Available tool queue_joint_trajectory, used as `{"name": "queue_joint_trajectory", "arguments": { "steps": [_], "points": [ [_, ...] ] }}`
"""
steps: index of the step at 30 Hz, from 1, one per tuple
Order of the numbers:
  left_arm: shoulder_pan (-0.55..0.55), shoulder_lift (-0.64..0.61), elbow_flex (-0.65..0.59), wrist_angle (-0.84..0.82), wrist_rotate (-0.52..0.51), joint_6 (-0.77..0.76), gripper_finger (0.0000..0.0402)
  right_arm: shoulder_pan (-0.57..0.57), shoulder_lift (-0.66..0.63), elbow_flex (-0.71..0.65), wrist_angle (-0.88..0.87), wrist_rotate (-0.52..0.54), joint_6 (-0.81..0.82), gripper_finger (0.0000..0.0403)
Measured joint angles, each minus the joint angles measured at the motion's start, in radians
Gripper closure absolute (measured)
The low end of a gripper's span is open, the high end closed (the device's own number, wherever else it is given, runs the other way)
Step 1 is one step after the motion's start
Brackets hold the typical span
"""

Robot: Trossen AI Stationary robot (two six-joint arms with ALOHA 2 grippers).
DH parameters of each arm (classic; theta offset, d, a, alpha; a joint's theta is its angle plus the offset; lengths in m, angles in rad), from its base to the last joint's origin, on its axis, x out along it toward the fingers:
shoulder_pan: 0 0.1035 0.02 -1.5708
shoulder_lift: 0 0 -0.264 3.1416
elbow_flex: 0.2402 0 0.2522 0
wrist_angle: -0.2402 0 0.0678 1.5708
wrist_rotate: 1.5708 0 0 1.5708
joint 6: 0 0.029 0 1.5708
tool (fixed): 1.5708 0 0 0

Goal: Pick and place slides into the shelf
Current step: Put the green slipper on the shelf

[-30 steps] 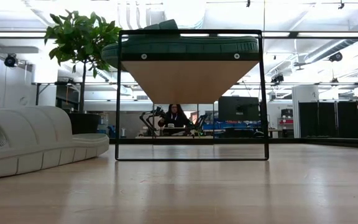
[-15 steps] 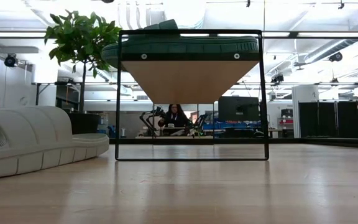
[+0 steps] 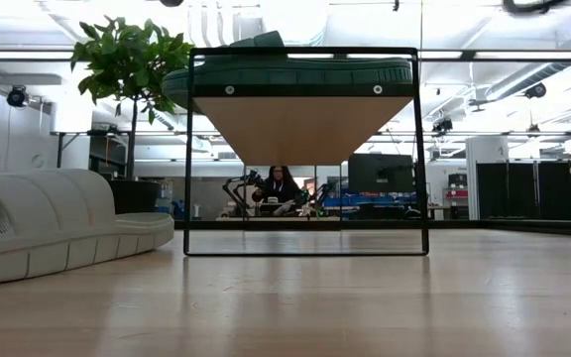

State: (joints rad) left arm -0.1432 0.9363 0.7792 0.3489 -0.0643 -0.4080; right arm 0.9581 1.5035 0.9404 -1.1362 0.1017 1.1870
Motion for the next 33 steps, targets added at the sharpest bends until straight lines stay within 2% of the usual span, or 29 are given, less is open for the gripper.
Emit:
{"name": "queue_joint_trajectory", "arguments": {
  "steps": [14,19,25,30,33],
  "points": [
    [0.000,0.000,0.000,0.001,-0.001,-0.003,0.0206,0.000,0.098,0.037,-0.050,0.005,0.078,0.0241],
    [0.000,0.000,0.000,0.001,-0.001,-0.003,0.0206,0.000,0.110,0.053,-0.100,0.003,0.115,0.0284],
    [0.000,0.000,0.000,0.001,-0.001,-0.003,0.0206,-0.001,0.097,0.056,-0.094,-0.004,0.123,0.0379],
    [0.000,0.000,0.000,0.001,-0.001,-0.003,0.0206,-0.001,0.088,0.079,-0.135,0.007,0.171,0.0391],
    [0.000,0.000,0.000,0.001,-0.001,-0.003,0.0206,-0.001,0.088,0.136,-0.205,0.053,0.190,0.0393]
  ]
}}
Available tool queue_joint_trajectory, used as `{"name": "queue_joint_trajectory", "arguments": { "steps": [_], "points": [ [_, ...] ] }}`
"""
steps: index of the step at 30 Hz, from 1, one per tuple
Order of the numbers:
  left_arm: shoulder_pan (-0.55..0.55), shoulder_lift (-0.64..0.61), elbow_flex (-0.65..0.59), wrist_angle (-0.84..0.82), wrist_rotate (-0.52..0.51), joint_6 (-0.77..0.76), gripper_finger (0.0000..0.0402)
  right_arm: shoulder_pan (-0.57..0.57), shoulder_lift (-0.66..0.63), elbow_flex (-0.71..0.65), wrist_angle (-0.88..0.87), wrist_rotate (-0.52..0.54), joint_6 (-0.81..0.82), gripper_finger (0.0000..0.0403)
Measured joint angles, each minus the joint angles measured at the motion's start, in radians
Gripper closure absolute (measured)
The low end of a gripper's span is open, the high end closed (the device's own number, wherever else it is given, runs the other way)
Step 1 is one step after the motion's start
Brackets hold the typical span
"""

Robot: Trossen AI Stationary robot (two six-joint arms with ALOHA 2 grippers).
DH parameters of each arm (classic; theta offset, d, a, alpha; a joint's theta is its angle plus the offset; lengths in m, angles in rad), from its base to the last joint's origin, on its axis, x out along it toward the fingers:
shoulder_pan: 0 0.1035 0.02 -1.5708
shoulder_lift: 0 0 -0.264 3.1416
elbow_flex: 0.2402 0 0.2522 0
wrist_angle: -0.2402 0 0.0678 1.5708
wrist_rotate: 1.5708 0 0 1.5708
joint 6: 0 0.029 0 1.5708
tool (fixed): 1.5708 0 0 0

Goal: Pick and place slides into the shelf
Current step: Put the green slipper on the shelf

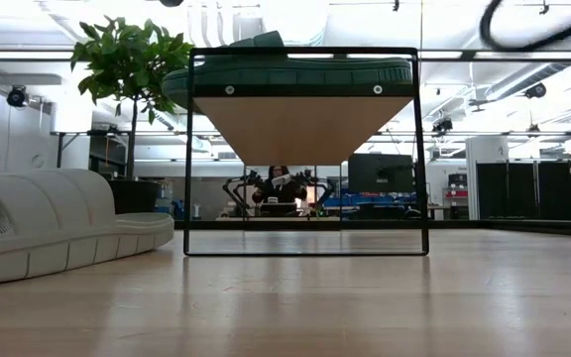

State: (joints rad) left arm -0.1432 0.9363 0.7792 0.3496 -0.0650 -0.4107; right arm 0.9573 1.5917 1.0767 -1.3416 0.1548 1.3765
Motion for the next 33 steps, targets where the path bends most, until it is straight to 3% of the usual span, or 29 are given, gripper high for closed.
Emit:
{"name": "queue_joint_trajectory", "arguments": {
  "steps": [7,19,33],
  "points": [
    [0.007,0.000,0.000,0.000,0.000,0.000,0.0206,0.000,-0.001,0.173,-0.226,0.147,0.022,0.0393],
    [0.019,-0.003,0.000,0.001,0.000,-0.001,0.0206,-0.003,-0.019,0.340,-0.230,0.338,-0.036,0.0394],
    [0.022,-0.024,0.006,0.001,0.000,-0.002,0.0206,-0.035,-0.021,0.527,-0.230,0.372,-0.217,0.0394]
  ]
}}
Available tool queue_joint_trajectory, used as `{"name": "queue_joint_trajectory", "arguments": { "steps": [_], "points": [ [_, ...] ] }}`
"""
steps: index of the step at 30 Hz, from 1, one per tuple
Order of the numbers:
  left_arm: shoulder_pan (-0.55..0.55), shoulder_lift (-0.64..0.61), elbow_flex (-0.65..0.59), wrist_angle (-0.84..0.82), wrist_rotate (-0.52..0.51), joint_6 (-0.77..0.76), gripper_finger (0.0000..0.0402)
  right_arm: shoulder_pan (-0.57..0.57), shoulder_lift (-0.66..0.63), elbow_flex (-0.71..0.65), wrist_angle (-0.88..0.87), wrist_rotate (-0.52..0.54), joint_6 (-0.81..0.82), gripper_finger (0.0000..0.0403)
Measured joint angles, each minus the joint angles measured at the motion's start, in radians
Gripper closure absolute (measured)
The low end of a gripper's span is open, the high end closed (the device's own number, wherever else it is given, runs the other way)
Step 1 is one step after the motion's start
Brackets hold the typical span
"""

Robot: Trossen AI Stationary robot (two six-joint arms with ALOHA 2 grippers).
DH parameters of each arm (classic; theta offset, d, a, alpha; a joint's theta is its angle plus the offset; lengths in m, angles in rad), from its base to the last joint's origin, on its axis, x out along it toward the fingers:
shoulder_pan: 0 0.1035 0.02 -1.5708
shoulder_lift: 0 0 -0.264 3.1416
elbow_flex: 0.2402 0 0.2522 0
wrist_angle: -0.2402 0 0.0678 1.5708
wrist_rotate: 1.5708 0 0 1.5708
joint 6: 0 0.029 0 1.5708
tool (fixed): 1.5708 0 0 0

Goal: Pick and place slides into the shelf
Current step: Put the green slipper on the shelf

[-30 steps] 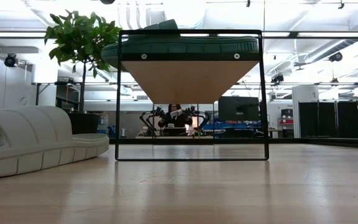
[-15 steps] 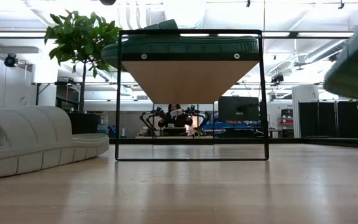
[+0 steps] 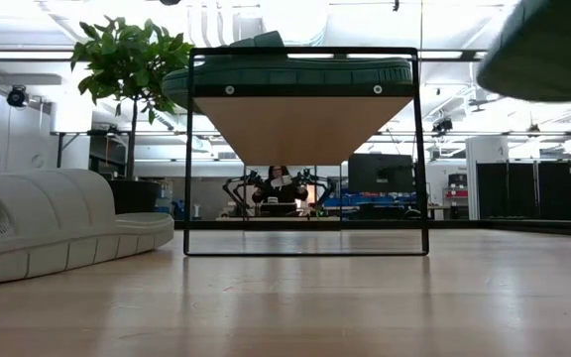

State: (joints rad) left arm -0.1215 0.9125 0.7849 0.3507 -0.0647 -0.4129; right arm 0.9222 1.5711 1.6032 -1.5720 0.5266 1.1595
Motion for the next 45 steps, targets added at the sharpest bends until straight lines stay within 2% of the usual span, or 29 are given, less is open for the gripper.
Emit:
{"name": "queue_joint_trajectory", "arguments": {
  "steps": [5,12,16,19,23,26,31,37,42,45],
  "points": [
    [0.005,-0.007,0.000,0.001,0.000,0.000,0.0206,0.000,0.000,0.122,0.001,0.023,-0.036,0.0394],
    [0.011,-0.009,0.000,0.011,0.000,-0.008,0.0206,0.000,0.000,0.302,0.006,0.223,-0.131,0.0394],
    [0.011,-0.012,0.000,0.013,0.000,-0.082,0.0206,-0.002,0.000,0.381,0.012,0.336,-0.248,0.0394],
    [0.014,-0.012,0.000,0.016,0.021,-0.165,0.0206,-0.022,0.000,0.431,0.015,0.365,-0.340,0.0394],
    [0.052,-0.012,0.000,0.041,0.143,-0.365,0.0206,-0.065,0.000,0.487,0.048,0.364,-0.510,0.0394],
    [0.097,-0.004,0.000,0.041,0.239,-0.570,0.0206,-0.104,0.000,0.524,0.090,0.358,-0.659,0.0394],
    [0.149,0.029,-0.002,0.034,0.334,-0.928,0.0206,-0.178,0.000,0.580,0.147,0.309,-0.887,0.0394],
    [0.162,0.066,0.000,0.047,0.362,-1.064,0.0206,-0.268,0.000,0.609,0.203,0.198,-1.096,0.0394],
    [0.162,0.105,0.000,0.156,0.371,-1.153,0.0206,-0.336,0.000,0.613,0.279,0.066,-1.237,0.0394],
    [0.162,0.132,0.000,0.216,0.375,-1.200,0.0206,-0.365,0.000,0.613,0.301,0.027,-1.307,0.0394]
  ]
}}
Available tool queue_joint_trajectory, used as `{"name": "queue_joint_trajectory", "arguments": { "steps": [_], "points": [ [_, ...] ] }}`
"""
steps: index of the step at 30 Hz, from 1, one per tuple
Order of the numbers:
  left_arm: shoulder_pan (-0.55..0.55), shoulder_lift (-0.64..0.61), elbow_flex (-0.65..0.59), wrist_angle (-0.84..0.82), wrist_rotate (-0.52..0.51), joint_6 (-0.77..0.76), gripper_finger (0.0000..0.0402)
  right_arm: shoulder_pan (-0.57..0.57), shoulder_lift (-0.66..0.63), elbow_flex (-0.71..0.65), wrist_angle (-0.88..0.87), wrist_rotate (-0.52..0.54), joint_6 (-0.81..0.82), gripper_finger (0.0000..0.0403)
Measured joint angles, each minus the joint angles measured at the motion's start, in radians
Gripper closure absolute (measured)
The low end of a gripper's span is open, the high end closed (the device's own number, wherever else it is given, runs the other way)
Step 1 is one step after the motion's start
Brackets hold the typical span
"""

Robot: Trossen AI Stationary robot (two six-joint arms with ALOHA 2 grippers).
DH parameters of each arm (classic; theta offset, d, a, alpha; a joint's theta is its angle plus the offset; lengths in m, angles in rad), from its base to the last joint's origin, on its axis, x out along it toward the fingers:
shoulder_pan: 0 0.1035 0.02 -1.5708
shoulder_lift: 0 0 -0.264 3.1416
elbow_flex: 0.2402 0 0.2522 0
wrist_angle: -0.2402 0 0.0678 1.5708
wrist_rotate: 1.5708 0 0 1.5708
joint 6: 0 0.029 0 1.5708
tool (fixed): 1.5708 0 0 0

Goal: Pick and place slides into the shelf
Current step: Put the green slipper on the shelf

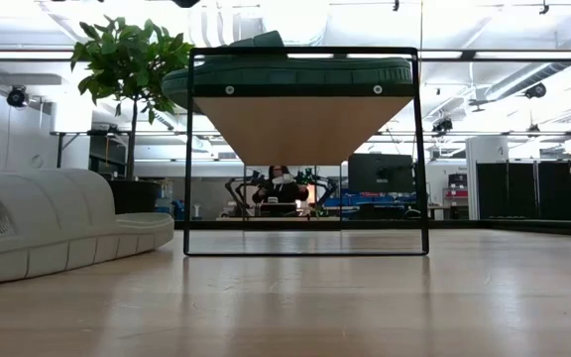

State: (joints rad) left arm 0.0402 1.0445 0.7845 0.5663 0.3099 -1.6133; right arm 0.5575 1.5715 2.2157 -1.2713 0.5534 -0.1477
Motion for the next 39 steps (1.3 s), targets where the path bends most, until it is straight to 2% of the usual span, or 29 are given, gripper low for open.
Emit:
{"name": "queue_joint_trajectory", "arguments": {
  "steps": [14,28,39],
  "points": [
    [0.000,0.155,0.001,0.209,0.004,-0.210,0.0206,-0.089,0.000,0.000,0.004,-0.131,-0.141,0.0394],
    [-0.001,0.275,0.064,0.352,0.045,-0.318,0.0206,-0.158,0.001,0.000,-0.009,-0.248,-0.190,0.0394],
    [-0.003,0.312,0.081,0.338,0.096,-0.345,0.0206,-0.212,0.001,0.001,-0.012,-0.303,-0.254,0.0394]
  ]
}}
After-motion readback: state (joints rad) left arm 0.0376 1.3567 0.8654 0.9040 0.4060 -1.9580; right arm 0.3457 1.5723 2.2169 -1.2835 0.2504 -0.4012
